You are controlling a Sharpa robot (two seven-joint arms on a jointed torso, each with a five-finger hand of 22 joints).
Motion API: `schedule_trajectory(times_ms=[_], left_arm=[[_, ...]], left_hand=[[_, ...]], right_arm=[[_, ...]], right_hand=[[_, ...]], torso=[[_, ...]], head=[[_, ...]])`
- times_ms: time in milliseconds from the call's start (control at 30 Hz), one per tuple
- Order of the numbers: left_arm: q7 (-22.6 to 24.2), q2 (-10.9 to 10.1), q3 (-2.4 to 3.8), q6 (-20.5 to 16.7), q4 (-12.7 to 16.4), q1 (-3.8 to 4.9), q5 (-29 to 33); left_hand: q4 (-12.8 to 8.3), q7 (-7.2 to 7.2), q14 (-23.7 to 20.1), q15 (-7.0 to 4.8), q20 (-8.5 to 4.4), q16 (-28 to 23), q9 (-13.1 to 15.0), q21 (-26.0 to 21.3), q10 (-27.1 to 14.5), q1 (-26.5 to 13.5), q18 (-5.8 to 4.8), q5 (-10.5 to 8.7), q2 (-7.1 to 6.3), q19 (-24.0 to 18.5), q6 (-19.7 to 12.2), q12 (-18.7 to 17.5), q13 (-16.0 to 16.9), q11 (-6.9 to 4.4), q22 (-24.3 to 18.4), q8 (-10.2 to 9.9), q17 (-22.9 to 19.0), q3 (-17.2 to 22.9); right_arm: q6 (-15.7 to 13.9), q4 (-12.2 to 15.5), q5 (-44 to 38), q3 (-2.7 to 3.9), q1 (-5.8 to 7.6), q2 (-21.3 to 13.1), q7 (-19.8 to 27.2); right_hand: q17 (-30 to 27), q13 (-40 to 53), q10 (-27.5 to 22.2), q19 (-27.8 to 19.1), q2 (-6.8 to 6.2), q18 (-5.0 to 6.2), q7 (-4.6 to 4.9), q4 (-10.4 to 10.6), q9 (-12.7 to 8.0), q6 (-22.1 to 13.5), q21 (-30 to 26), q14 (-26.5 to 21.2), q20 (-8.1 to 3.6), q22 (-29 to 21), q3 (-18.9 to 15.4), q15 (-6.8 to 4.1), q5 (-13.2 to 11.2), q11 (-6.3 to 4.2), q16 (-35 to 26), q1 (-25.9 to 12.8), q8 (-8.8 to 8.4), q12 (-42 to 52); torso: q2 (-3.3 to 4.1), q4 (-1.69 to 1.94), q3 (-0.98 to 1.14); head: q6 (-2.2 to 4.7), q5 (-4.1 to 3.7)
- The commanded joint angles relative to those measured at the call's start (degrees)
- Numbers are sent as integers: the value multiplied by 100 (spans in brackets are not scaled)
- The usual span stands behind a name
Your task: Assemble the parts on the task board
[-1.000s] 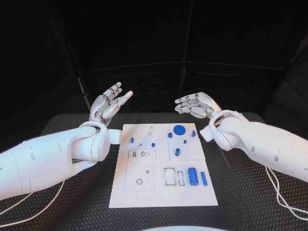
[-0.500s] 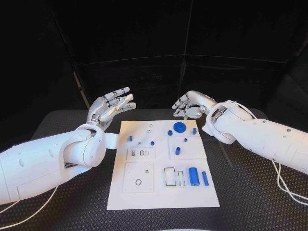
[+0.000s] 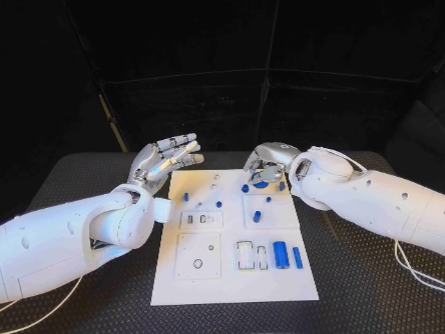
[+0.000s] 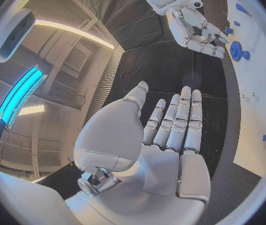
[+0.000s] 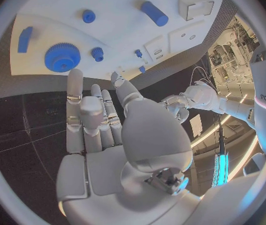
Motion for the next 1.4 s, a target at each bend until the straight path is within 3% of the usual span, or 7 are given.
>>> schedule_trajectory(times_ms=[33, 300, 600, 767, 1400], left_arm=[[-4, -2, 6, 184, 26, 11, -56], [-24, -6, 6, 192, 29, 10, -56], [-32, 3, 6, 187, 6, 10, -56], [-34, 6, 6, 195, 4, 10, -56], [-53, 12, 6, 218, -4, 10, -56]], left_hand=[[-21, 533, 53, -3, 12, -23, 7, 22, 46, 39, 89, 6, 7, 43, 31, 31, -2, -11, -5, 21, -4, 2], [-33, 528, 80, -9, 11, -40, 11, 25, 74, 41, 93, 6, 25, 61, 100, 29, -2, -17, -12, 29, -13, 11], [-36, 528, 90, -11, 10, -45, 12, 26, 82, 42, 94, 6, 32, 67, 124, 28, -3, -18, -14, 32, -16, 15], [-40, 527, 98, -12, 10, -49, 12, 26, 90, 42, 95, 6, 37, 71, 137, 27, -3, -19, -16, 34, -18, 18], [-46, 527, 109, -14, 9, -55, 12, 27, 99, 44, 96, 7, 40, 78, 152, 25, -3, -20, -18, 34, -21, 21]], right_arm=[[367, 5, -437, 4, 18, 42, -233], [428, -130, -496, 3, 18, 164, -215], [503, -272, -504, 1, 17, 282, -122], [540, -340, -505, 0, 17, 329, -91], [657, -580, -505, -2, 16, 506, -44]], right_hand=[[215, 8, -78, -38, -28, 67, 9, 68, -1, -54, 69, 198, 14, 40, 1, 54, -30, 15, 199, -36, -24, -2], [668, 22, -135, -69, -33, 71, 12, 147, 1, -63, 220, 207, 31, 126, 39, 75, -12, 25, 612, -20, -19, 39], [1028, 34, 33, -101, 11, 75, -9, 200, 2, -52, 389, 220, 19, 223, 181, 55, 39, -10, 941, 24, -14, 133], [1104, 27, 97, -119, 31, 75, -12, 208, 4, -20, 449, 218, 12, 259, 268, 50, 40, -16, 1020, 45, -6, 149], [1242, 14, 263, -198, 61, 76, -4, 244, 9, 124, 628, 196, 7, 363, 655, 42, 27, -31, 1186, 72, 15, 157]], torso=[[88, -4, -11], [160, -2, -23], [217, 19, -26], [230, 28, -37], [266, 25, -31]], head=[[5, -2], [30, -22], [8, 54], [-8, 54], [-70, 50]])
